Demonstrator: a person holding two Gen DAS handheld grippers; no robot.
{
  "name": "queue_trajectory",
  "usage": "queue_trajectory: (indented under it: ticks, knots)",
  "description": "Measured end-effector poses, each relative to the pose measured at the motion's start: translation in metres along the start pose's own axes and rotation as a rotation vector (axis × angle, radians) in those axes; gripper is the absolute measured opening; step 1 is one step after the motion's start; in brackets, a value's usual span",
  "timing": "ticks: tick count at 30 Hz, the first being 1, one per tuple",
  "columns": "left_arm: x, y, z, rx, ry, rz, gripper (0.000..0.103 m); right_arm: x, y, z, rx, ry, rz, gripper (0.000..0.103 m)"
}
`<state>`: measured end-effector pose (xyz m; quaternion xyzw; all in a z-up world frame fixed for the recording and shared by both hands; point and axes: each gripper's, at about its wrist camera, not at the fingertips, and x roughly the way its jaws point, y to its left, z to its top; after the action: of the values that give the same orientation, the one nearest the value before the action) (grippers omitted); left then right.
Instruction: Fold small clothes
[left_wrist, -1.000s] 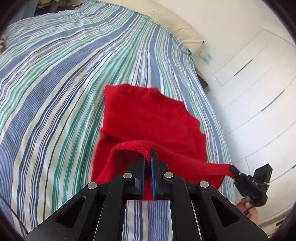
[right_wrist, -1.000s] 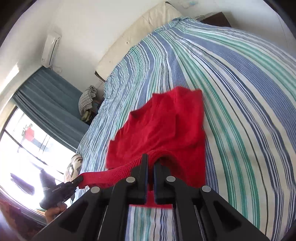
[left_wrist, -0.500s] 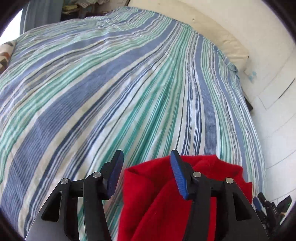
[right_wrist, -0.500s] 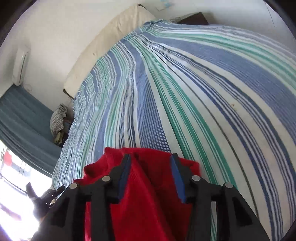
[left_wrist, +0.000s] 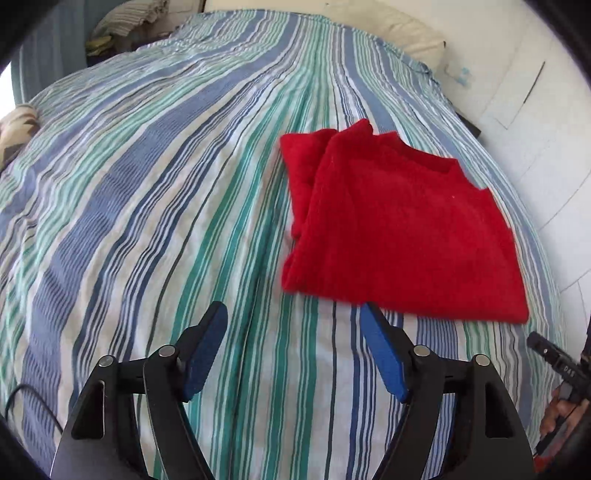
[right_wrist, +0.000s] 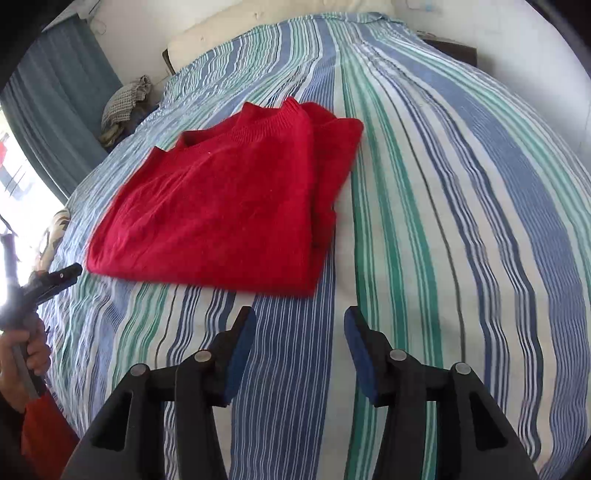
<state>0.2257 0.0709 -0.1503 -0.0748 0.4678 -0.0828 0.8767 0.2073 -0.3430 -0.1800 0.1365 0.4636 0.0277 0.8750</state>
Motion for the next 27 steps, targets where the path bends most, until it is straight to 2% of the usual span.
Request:
queue_trajectory:
  ticks: [2,5,7,9,11,13,15,16,19,20,22,24,25,27]
  knots:
    - [-0.021,-0.007,-0.032,0.007,-0.015,-0.011,0.087,-0.022,0.0,-0.028,0.003,-0.044,-0.028,0.066]
    - [-0.038,-0.034,-0.077,-0.009,0.049,-0.071,0.085,-0.039,-0.003,-0.058,0.015,-0.083,-0.11,0.067]
    - [-0.056,-0.067,-0.097,0.002,0.071,-0.152,0.084,-0.047,-0.005,-0.074,0.033,-0.102,-0.181,0.067]
    - [-0.087,-0.11,-0.105,0.065,0.058,-0.272,0.084,-0.059,-0.012,-0.083,0.091,-0.132,-0.193,0.067]
    - [-0.133,-0.156,-0.105,0.159,0.006,-0.408,0.084,-0.07,-0.016,-0.082,0.12,-0.164,-0.204,0.067]
    - [-0.183,-0.187,-0.093,0.22,-0.084,-0.52,0.086,-0.081,-0.016,-0.078,0.114,-0.198,-0.219,0.067]
    - [-0.226,-0.193,-0.074,0.21,-0.178,-0.609,0.089,-0.091,-0.012,-0.077,0.099,-0.224,-0.232,0.067]
    - [-0.243,-0.19,-0.065,0.181,-0.222,-0.626,0.094,-0.094,-0.011,-0.077,0.094,-0.231,-0.233,0.067]
    - [-0.261,-0.157,-0.038,0.055,-0.334,-0.57,0.097,-0.098,-0.007,-0.08,0.087,-0.239,-0.222,0.067]
    - [-0.258,-0.143,-0.03,0.022,-0.368,-0.52,0.098,-0.097,-0.007,-0.079,0.088,-0.233,-0.212,0.067]
    - [-0.235,-0.111,-0.018,-0.02,-0.405,-0.363,0.099,-0.094,-0.006,-0.074,0.094,-0.217,-0.177,0.067]
    - [-0.193,-0.077,-0.007,-0.046,-0.391,-0.176,0.099,-0.091,-0.005,-0.058,0.097,-0.211,-0.133,0.067]
    - [-0.167,-0.058,-0.005,-0.061,-0.356,-0.088,0.098,-0.09,-0.005,-0.048,0.104,-0.214,-0.109,0.067]
    - [-0.113,-0.021,-0.004,-0.077,-0.254,0.036,0.097,-0.087,-0.008,-0.021,0.133,-0.212,-0.052,0.069]
